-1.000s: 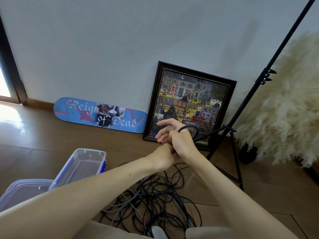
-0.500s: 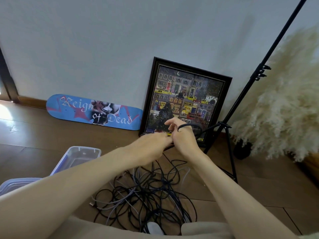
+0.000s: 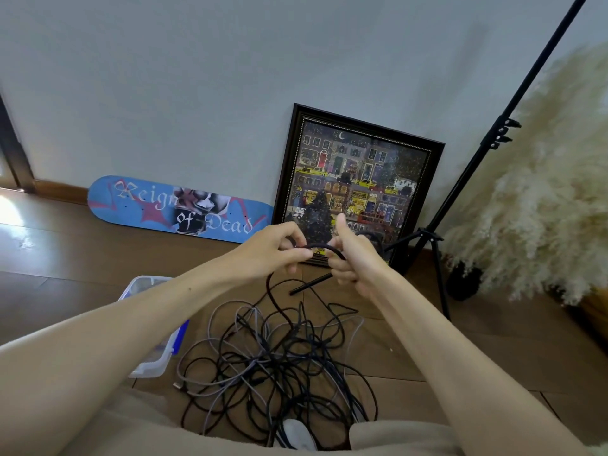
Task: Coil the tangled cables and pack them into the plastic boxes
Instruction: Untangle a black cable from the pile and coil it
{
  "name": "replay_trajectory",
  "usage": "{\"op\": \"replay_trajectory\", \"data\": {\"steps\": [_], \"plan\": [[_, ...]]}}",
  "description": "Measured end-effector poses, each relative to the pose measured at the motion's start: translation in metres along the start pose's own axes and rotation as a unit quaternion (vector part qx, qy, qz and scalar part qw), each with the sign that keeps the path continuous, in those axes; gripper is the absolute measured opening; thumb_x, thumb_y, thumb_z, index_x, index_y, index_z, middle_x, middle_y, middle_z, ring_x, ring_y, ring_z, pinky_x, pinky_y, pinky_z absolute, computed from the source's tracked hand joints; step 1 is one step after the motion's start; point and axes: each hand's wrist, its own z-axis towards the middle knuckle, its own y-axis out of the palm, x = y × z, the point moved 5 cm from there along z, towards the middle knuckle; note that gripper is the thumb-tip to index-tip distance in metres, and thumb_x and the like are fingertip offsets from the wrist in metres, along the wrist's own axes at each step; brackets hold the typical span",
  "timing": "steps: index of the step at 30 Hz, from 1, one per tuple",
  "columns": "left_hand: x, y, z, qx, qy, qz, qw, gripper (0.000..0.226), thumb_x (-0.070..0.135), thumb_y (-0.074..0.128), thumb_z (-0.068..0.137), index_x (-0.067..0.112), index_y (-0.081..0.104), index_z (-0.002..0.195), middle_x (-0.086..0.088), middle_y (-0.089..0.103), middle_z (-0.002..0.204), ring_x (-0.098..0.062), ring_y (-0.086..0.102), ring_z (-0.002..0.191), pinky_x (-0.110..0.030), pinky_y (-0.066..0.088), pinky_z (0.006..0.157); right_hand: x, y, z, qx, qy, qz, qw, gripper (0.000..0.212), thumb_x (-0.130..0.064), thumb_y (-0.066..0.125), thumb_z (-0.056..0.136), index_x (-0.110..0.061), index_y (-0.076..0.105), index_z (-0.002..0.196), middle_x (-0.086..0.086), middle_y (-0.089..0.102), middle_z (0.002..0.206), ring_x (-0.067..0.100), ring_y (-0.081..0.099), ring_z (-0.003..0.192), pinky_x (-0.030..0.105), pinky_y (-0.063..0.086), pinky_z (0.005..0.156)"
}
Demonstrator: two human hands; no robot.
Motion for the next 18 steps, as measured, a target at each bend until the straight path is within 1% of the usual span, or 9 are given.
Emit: {"op": "replay_trajectory", "data": {"steps": [2,5,7,9,12,13,15,16,18], "plan": [[0.003,0.000,0.000,0.049,0.024,-0.047,0.997,0.013,0.017,0.061,0.090,0.018,0.058,0.077,0.008,0.055,0.056,-0.005,0.050,0.054,-0.019,0.040,0.060,0.007,0.004,0.002,-0.021,0.032,0.026,0.999,0.070,-0.073,0.020,0.091,-0.014,0.042,0.061,-0.005,0.024,0.040,0.010,0.016,0.032,0.022,0.013,0.042],[0.012,0.001,-0.001,0.095,0.046,-0.102,0.989,0.015,0.011,0.061,0.089,0.021,0.065,0.078,0.015,0.059,0.062,0.005,0.052,0.059,-0.011,0.041,0.062,0.017,0.028,-0.003,-0.146,0.101,0.083,0.981,0.080,-0.085,0.012,0.079,-0.013,0.036,0.054,-0.004,0.020,0.036,0.009,0.014,0.029,0.018,0.014,0.037],[0.009,0.000,-0.002,0.075,0.025,-0.132,0.988,0.009,0.011,0.061,0.089,0.015,0.069,0.086,0.011,0.063,0.072,0.006,0.057,0.068,-0.010,0.044,0.068,0.018,0.044,-0.011,-0.247,0.130,0.127,0.952,0.086,-0.089,0.008,0.074,-0.011,0.038,0.053,-0.004,0.020,0.033,0.007,0.017,0.025,0.015,0.012,0.037],[0.005,-0.001,-0.004,0.047,-0.008,-0.183,0.982,0.011,0.013,0.062,0.088,0.009,0.069,0.096,0.005,0.066,0.080,0.001,0.060,0.077,-0.012,0.047,0.074,0.014,0.055,-0.019,-0.330,0.141,0.167,0.919,0.090,-0.089,0.005,0.073,-0.010,0.043,0.051,-0.005,0.023,0.031,0.005,0.020,0.023,0.014,0.012,0.038],[0.003,0.003,-0.007,0.017,-0.072,-0.316,0.946,0.020,0.017,0.062,0.087,0.013,0.068,0.106,0.001,0.071,0.090,-0.008,0.065,0.089,-0.018,0.050,0.080,0.005,0.064,-0.029,-0.419,0.127,0.210,0.874,0.091,-0.088,0.006,0.074,-0.011,0.050,0.054,-0.006,0.027,0.030,0.003,0.024,0.022,0.014,0.015,0.037],[0.005,0.007,-0.008,-0.001,-0.091,-0.347,0.933,0.018,0.019,0.060,0.089,0.014,0.068,0.105,-0.001,0.071,0.090,-0.010,0.066,0.089,-0.018,0.050,0.080,0.001,0.066,-0.032,-0.443,0.118,0.220,0.861,0.089,-0.088,0.009,0.074,-0.012,0.051,0.055,-0.006,0.025,0.030,0.004,0.023,0.022,0.014,0.016,0.036],[0.010,0.013,-0.012,-0.038,-0.103,-0.370,0.923,0.016,0.024,0.054,0.093,0.013,0.066,0.092,-0.004,0.070,0.084,-0.012,0.066,0.085,-0.019,0.050,0.080,-0.005,0.068,-0.035,-0.464,0.098,0.230,0.850,0.083,-0.086,0.019,0.073,-0.012,0.052,0.057,-0.005,0.019,0.032,0.005,0.024,0.022,0.015,0.018,0.036],[0.012,0.015,-0.013,-0.047,-0.105,-0.374,0.920,0.020,0.027,0.052,0.094,0.013,0.065,0.088,-0.005,0.070,0.083,-0.013,0.066,0.085,-0.020,0.050,0.082,-0.007,0.068,-0.036,-0.458,0.091,0.235,0.852,0.080,-0.085,0.022,0.074,-0.012,0.052,0.056,-0.005,0.018,0.033,0.004,0.027,0.021,0.015,0.019,0.035],[0.012,0.015,-0.012,-0.040,-0.116,-0.380,0.917,0.026,0.032,0.049,0.095,0.014,0.067,0.089,-0.006,0.072,0.087,-0.014,0.066,0.090,-0.022,0.050,0.086,-0.010,0.066,-0.034,-0.424,0.083,0.254,0.865,0.076,-0.081,0.028,0.077,-0.013,0.049,0.052,-0.005,0.020,0.029,0.003,0.029,0.021,0.014,0.020,0.034]]}}
